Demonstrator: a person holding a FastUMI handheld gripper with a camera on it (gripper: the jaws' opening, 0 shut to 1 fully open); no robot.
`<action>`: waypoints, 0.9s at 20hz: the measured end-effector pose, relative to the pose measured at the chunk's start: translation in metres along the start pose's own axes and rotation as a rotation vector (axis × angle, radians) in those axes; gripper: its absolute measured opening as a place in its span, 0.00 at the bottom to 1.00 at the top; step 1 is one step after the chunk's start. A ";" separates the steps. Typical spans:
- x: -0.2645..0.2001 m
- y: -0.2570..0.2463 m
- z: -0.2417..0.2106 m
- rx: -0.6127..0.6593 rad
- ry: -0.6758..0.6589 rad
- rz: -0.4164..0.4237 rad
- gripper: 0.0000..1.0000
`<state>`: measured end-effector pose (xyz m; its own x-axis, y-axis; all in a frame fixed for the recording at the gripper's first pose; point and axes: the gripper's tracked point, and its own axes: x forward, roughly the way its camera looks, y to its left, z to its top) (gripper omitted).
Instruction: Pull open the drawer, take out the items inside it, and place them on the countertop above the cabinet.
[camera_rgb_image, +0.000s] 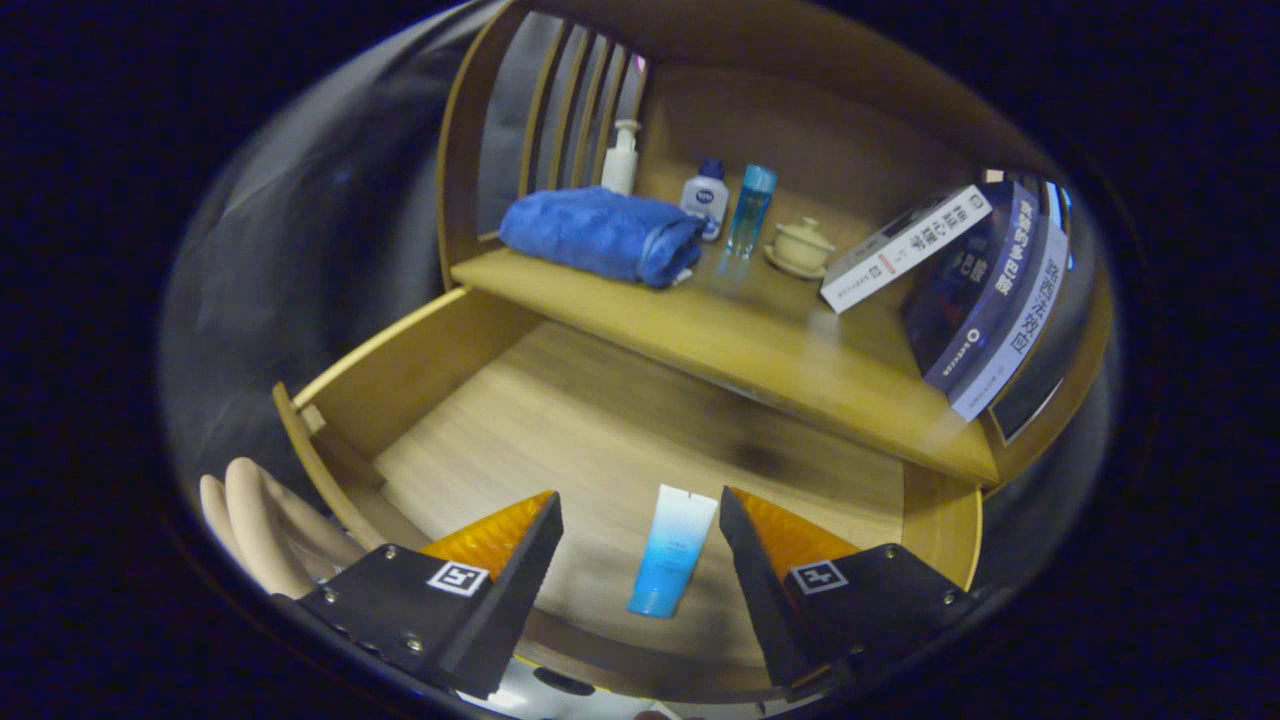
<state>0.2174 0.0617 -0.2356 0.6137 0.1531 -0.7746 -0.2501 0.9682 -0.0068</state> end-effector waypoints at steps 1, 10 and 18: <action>0.005 0.001 0.000 0.020 0.024 0.024 0.95; 0.045 -0.017 -0.037 0.015 0.277 -0.019 0.98; 0.049 -0.008 -0.064 0.074 0.439 0.012 0.97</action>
<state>0.2017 0.0486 -0.3135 0.2305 0.0815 -0.9696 -0.1915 0.9808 0.0369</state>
